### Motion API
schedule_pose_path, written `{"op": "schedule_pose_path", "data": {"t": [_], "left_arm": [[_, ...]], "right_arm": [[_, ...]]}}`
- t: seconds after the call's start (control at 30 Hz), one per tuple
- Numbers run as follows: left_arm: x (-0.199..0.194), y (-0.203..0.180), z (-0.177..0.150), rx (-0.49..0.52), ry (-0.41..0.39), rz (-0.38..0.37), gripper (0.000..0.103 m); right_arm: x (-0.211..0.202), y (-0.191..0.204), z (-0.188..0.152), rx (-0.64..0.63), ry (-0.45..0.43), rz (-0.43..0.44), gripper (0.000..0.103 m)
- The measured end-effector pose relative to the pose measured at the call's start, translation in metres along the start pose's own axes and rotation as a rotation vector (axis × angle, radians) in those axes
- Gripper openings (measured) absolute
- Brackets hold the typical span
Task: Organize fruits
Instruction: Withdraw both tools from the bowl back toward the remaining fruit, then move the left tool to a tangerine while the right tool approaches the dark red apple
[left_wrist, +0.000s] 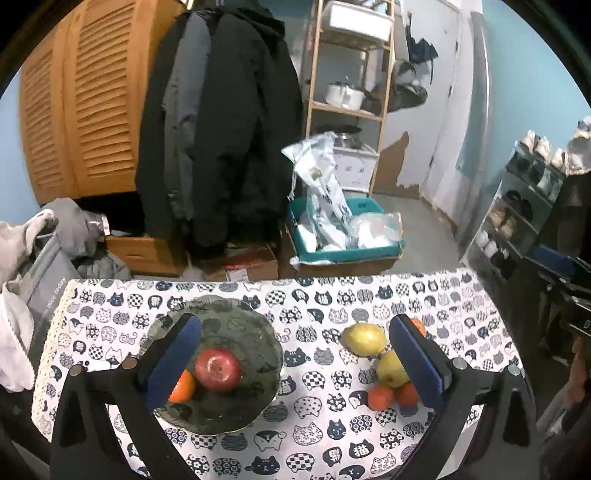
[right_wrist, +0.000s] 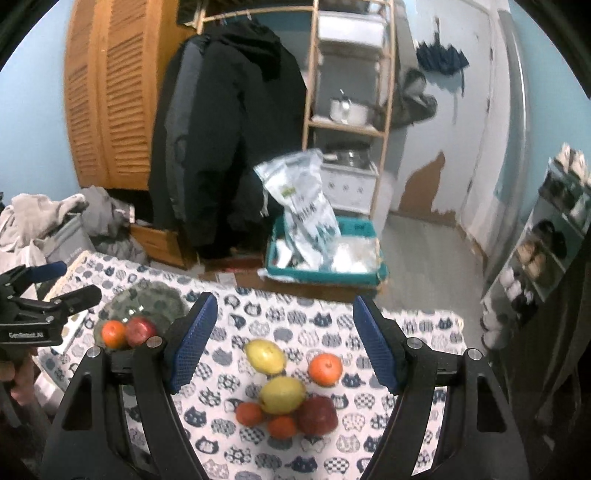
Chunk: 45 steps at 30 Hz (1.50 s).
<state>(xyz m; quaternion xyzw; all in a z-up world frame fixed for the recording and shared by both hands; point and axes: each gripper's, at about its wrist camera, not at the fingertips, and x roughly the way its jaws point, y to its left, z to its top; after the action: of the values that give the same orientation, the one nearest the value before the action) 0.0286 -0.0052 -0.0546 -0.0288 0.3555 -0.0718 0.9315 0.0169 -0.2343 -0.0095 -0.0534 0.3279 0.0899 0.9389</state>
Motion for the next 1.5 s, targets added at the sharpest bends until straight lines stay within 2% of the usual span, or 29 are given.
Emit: {"op": "schedule_pose_path", "data": {"t": [0.4, 0.97, 1.5], "left_arm": [[0.048, -0.036, -0.019, 0.061, 0.107, 0.006, 0.102], [0.141, -0.069, -0.071, 0.099, 0.339, 0.003, 0.102], [0.195, -0.081, -0.109, 0.101, 0.474, 0.011, 0.102]], "right_arm": [[0.038, -0.041, -0.037, 0.073, 0.159, -0.026, 0.075], [0.129, -0.070, -0.119, 0.147, 0.500, -0.007, 0.075], [0.184, -0.070, -0.165, 0.156, 0.640, 0.018, 0.075]]}}
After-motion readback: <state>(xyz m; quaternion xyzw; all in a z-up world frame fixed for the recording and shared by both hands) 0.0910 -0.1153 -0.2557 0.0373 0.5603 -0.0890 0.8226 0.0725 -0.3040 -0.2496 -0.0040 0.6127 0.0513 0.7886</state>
